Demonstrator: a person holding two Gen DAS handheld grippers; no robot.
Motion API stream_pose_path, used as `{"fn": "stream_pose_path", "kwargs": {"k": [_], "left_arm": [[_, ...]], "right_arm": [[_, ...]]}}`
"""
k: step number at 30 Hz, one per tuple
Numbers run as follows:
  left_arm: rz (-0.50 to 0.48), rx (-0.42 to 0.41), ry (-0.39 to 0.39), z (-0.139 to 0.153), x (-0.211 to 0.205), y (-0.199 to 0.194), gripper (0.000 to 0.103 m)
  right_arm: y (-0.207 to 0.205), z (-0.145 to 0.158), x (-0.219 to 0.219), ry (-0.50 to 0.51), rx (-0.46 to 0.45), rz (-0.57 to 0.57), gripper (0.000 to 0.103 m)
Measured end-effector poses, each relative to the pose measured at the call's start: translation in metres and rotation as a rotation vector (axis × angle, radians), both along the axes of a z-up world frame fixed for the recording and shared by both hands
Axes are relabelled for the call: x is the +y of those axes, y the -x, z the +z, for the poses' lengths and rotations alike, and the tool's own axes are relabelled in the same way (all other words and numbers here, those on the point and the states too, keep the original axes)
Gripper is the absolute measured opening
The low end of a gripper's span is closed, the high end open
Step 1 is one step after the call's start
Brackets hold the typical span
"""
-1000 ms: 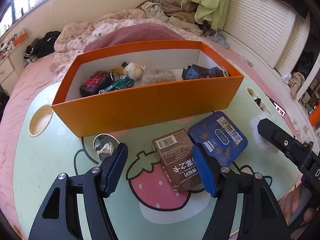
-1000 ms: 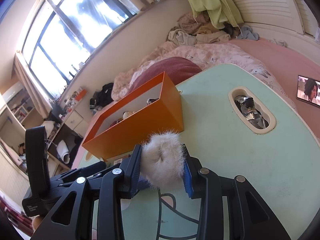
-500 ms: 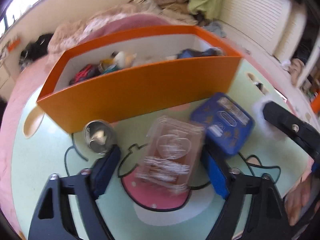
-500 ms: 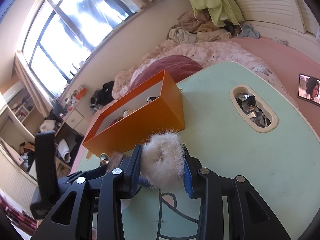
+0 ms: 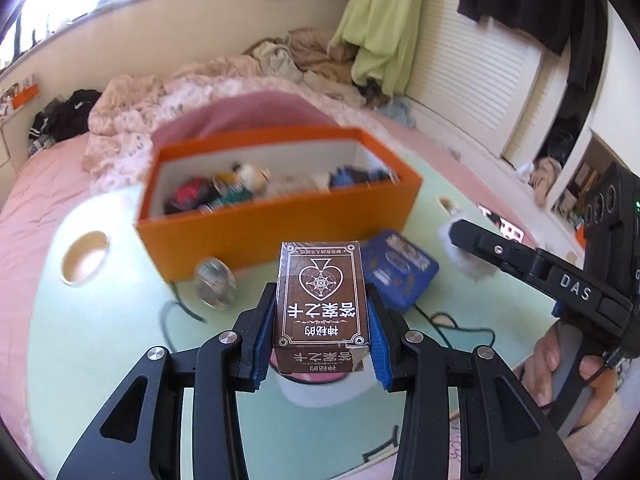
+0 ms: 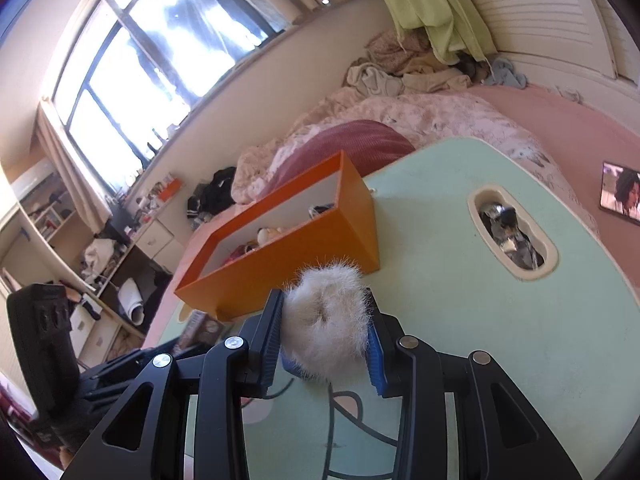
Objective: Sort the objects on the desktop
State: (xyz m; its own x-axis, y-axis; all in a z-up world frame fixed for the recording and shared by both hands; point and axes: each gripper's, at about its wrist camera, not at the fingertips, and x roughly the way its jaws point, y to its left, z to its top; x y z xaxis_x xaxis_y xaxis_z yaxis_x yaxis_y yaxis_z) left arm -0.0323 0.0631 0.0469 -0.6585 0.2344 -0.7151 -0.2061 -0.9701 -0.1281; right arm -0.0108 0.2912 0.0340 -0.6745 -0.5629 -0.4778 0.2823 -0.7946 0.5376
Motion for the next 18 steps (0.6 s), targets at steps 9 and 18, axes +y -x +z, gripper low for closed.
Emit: {"fn": "stream_pose_path", "kwargs": {"k": [9,18], "left_arm": [[0.16,0.017,-0.026,0.048,-0.021,0.09,0.042],[0.234,-0.038,-0.128,0.014,-0.06,0.08,0.071]], "right_arm": [[0.059,0.071,-0.054,-0.089,0.101,0.049,0.038],[0.074,0.033,-0.049,-0.087,-0.015,0.009,0.073]]}}
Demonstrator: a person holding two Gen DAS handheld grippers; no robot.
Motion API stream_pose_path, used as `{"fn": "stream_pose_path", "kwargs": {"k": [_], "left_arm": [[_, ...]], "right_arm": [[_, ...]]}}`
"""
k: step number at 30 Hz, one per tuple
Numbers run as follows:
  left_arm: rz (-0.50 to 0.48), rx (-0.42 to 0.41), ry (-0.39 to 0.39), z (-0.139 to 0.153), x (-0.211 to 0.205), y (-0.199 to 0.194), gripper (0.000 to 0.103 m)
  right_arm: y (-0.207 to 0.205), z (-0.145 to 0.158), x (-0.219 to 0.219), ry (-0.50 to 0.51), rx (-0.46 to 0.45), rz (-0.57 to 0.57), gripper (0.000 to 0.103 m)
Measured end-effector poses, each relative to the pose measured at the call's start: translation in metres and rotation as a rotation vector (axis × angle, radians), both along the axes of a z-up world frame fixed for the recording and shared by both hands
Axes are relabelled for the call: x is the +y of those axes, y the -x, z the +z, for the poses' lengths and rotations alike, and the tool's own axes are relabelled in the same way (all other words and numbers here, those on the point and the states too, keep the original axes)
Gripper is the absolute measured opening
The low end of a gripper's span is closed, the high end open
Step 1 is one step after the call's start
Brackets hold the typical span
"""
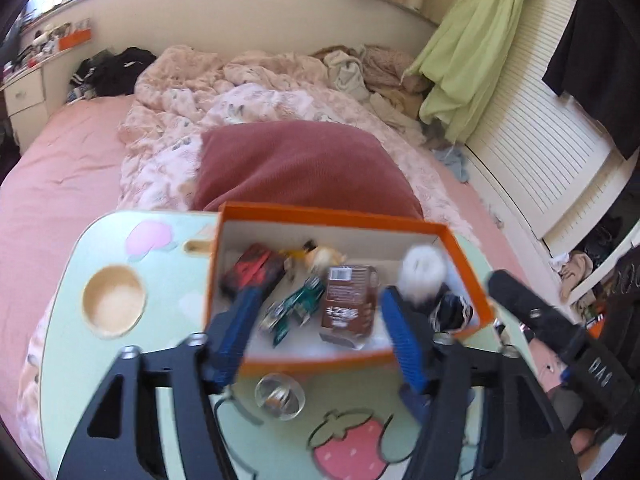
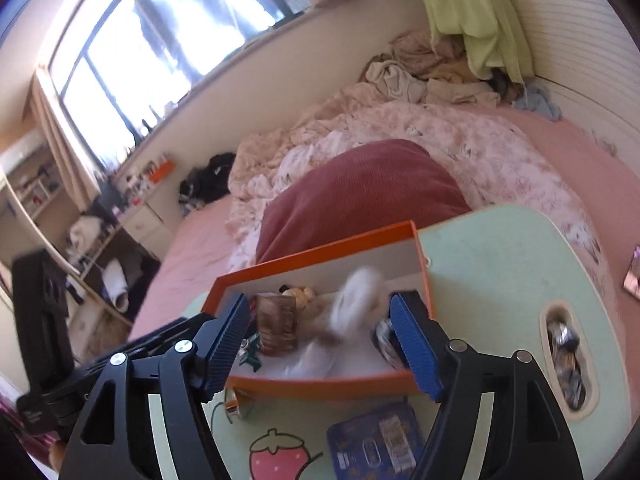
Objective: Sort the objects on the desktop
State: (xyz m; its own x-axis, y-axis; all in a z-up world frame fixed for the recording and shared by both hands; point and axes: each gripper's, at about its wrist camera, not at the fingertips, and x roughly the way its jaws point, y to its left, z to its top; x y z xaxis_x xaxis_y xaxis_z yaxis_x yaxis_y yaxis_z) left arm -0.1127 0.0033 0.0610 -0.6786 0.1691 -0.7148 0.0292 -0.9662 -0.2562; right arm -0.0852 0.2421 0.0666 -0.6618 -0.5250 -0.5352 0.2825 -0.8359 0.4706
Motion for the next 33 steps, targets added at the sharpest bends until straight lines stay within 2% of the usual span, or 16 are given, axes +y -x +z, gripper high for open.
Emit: {"fn": "stream_pose_path", "kwargs": {"k": [3,6,9,12,13,14,16,19,21,33], "left_arm": [[0.007,0.009,0.018,-0.013,-0.003,-0.031,0.075],[-0.001,0.02,0.018,-0.034,-0.003,-0.066,0.079],[0.013,-0.037,0.051,-0.052,0.0,-0.082,0.08],[0.023,-0.116,0.105,-0.073,0.005,-0.085,0.081],[0.019,-0.095,0.154,-0.074,0.01,-0.088,0.084],[0.008,-0.097,0.191,-0.078,0.014,-0.089,0.093],[-0.002,-0.12,0.247,-0.083,0.021,-0.088,0.103],[-0.008,-0.112,0.236,-0.085,0.019,-0.09,0.103],[-0.007,-0.108,0.236,-0.087,0.017,-0.093,0.103],[-0.01,-0.104,0.235,-0.087,0.014,-0.094,0.103]], "right_arm": [[-0.033,-0.008,0.005,-0.027,0.028,0.008,0.073],[-0.069,-0.022,0.004,-0.122,0.043,0.013,0.074],[-0.091,-0.043,0.005,-0.234,-0.021,0.015,0.075],[-0.094,-0.054,0.008,-0.299,-0.084,-0.008,0.08],[-0.093,-0.06,0.006,-0.338,-0.105,-0.015,0.085],[-0.09,-0.067,0.003,-0.359,-0.136,-0.003,0.087],[-0.091,-0.071,-0.004,-0.406,-0.13,0.018,0.093],[-0.091,-0.078,-0.017,-0.488,-0.128,0.057,0.103],[-0.092,-0.082,-0.022,-0.532,-0.126,0.065,0.103],[-0.09,-0.085,-0.019,-0.544,-0.124,0.07,0.103]]}}
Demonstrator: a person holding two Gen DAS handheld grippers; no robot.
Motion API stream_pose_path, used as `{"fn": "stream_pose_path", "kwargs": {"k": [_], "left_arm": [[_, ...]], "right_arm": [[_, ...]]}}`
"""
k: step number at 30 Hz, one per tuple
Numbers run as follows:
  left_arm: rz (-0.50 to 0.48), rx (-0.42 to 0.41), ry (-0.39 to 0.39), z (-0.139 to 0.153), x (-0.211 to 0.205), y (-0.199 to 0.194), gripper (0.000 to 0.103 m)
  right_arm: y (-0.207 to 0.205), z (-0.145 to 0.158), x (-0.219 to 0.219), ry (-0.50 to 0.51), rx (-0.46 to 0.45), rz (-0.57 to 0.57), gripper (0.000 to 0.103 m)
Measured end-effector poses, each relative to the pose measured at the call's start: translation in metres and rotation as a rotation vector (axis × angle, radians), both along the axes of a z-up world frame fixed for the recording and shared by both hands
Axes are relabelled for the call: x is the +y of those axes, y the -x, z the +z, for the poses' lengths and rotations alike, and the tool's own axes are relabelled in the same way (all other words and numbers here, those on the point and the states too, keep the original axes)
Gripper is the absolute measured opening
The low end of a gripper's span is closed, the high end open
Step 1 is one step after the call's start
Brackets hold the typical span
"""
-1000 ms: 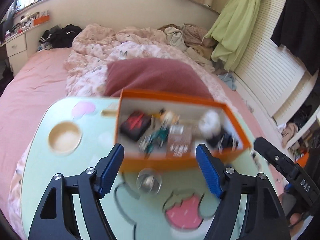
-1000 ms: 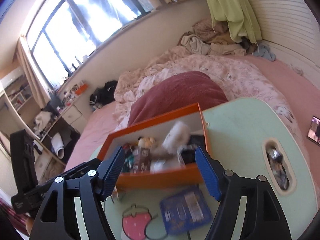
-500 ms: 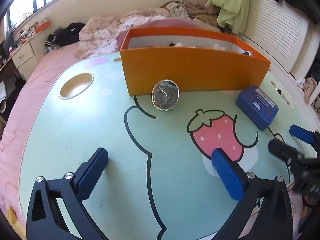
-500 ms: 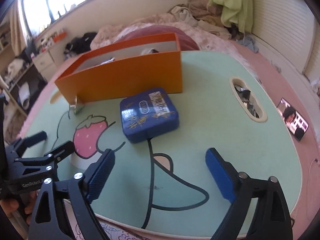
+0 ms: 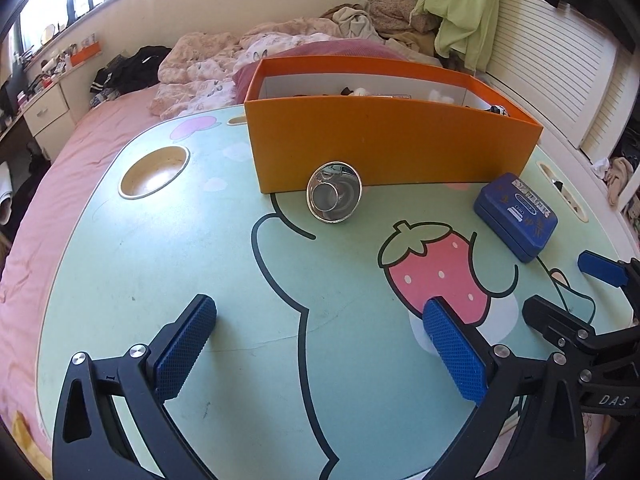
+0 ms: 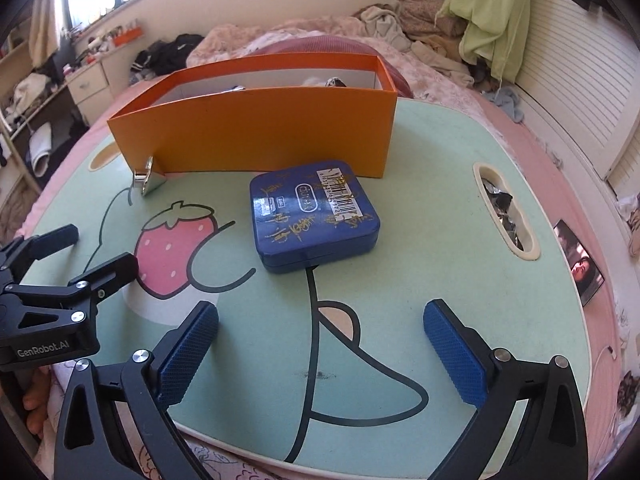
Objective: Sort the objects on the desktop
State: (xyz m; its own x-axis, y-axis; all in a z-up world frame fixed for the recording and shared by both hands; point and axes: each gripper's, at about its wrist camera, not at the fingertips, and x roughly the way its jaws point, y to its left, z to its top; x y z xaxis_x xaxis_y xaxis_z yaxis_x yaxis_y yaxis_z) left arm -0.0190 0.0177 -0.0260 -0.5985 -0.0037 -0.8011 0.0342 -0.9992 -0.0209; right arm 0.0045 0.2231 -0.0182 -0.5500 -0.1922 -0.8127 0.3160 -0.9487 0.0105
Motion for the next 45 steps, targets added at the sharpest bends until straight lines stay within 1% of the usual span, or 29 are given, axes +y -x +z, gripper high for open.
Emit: {"fn": "stream_pose_path", "kwargs": {"k": [45], "left_arm": [[0.0,0.0,-0.001,0.0017,0.0012,0.0013,0.103]], "right_arm": [[-0.0032,-0.0028,0.0012,0.002,0.002,0.003,0.103]]}}
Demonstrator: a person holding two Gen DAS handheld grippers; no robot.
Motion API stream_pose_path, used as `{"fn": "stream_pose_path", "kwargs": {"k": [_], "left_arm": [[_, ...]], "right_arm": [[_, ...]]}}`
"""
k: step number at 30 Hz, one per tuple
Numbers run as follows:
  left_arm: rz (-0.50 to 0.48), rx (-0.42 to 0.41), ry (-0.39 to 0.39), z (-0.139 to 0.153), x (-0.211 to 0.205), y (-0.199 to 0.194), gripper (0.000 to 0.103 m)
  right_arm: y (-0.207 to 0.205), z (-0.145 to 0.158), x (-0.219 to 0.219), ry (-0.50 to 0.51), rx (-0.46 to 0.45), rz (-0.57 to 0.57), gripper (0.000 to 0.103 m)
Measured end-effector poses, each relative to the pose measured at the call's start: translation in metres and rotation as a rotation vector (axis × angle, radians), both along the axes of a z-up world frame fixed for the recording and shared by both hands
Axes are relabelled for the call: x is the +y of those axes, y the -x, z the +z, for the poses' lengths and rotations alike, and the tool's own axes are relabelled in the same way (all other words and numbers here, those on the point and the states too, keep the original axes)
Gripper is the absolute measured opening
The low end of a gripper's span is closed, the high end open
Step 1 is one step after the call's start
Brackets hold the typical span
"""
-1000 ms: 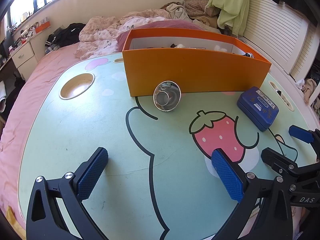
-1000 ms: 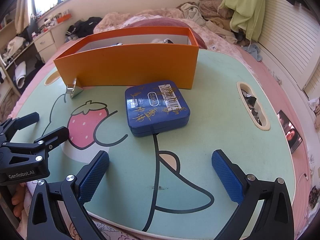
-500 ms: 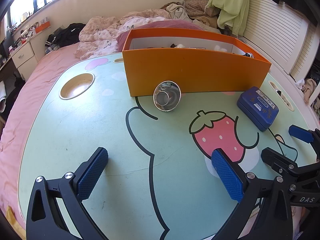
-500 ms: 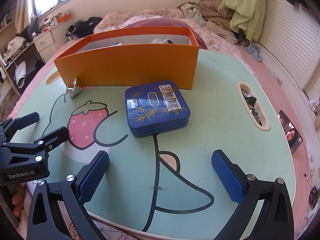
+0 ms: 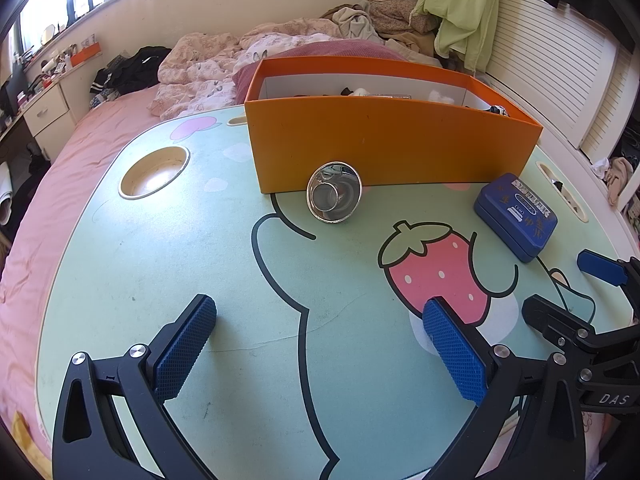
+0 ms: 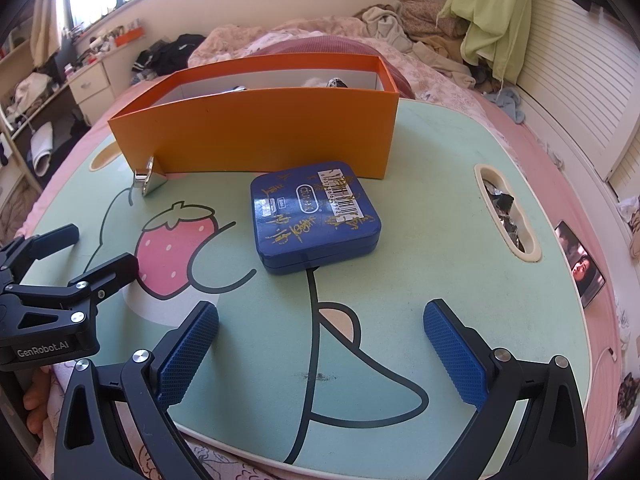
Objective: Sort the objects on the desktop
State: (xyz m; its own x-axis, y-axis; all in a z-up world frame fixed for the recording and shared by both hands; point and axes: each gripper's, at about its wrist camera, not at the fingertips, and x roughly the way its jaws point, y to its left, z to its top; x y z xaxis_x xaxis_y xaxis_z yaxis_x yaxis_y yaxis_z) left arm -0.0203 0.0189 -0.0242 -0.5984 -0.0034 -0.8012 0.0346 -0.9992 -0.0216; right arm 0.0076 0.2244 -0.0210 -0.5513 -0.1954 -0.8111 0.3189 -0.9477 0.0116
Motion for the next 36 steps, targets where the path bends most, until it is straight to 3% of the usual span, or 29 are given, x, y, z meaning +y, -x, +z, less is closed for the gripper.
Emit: {"fn": "stream_pose_path", "kwargs": {"k": [12,19,25,30,33,34,36], "left_arm": [[0.0,0.0,0.0,0.001,0.001,0.0,0.103],[-0.001,0.001,-0.003,0.002,0.0,-0.001,0.103],[0.0,0.001,-0.003,0.003,0.0,-0.001,0.103],[0.0,0.001,-0.003,0.002,0.0,-0.001,0.103],[0.0,0.001,0.0,0.003,0.0,-0.001,0.103],[0.0,0.001,-0.001,0.004,0.0,-0.001,0.103],[0.0,0.001,-0.001,0.004,0.0,-0.001,0.103]], "right_arm": [[0.001,0.013,0.001,0.104,0.003,0.005,0.103],[0.006,0.014,-0.009,0.058,-0.006,0.017,0.103],[0.036,0.031,-0.003,0.065,0.07,-0.042,0.103],[0.061,0.017,-0.012,0.072,-0.025,0.057,0.103],[0.072,0.009,-0.018,0.039,-0.041,0.055,0.102],[0.072,0.009,-0.019,0.034,-0.039,0.061,0.1],[0.065,0.011,-0.022,0.015,-0.007,0.075,0.076]]}}
